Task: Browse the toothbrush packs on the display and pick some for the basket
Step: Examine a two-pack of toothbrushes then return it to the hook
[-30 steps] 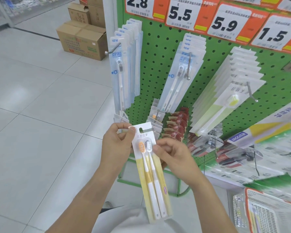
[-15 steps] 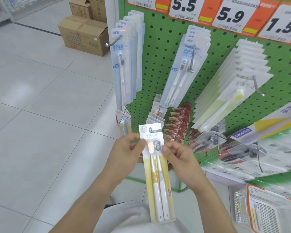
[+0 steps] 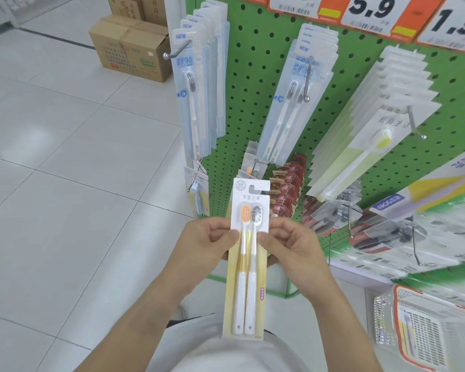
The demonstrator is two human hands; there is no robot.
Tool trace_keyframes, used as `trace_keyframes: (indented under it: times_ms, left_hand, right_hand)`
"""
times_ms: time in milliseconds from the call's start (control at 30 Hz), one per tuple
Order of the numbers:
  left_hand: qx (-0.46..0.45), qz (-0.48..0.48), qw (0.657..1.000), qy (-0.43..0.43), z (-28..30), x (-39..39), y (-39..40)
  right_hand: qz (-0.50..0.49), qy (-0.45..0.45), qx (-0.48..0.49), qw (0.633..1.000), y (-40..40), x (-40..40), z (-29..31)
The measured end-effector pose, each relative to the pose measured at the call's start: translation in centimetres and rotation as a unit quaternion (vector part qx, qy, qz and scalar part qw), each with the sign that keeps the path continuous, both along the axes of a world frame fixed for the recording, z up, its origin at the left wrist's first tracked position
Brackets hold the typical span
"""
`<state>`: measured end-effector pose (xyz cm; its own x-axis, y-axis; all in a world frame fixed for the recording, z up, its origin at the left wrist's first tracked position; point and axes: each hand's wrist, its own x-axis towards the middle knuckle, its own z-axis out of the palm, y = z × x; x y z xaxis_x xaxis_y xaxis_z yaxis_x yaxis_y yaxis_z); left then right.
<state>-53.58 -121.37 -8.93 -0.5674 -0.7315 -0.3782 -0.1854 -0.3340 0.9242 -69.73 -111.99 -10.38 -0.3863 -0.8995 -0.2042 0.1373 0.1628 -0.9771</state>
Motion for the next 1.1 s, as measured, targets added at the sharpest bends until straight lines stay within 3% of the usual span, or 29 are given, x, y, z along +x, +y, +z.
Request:
trace_keyframes:
  times_ms: [133,333,667,900,1100]
  left_hand:
    - [0.009,0.028,1.000,0.003,0.1,0.1,0.3]
    - [0.005,0.076,0.997,0.023,0.1,0.3,0.2]
    - [0.032,-0.031,0.999,-0.026,-1.2,1.3,1.2]
    - [0.005,0.001,1.000,-0.031,-1.7,1.2,1.4]
    - [-0.014,-0.016,0.999,-0.043,-1.6,1.3,1.5]
  right_hand:
    - [-0.015,-0.005,-0.005,1.000,-0.1,0.2,0.2]
    - [0.109,0.006,0.030,0.994,0.9,-0.3,0.0]
    - [-0.018,-0.038,-0.007,0.999,0.2,-0.1,-0.4]
    - [0.048,-0.051,0.003,0.998,0.4,-0.5,-0.2]
    - [0.048,-0.054,0.002,0.997,0.1,-0.7,-0.5]
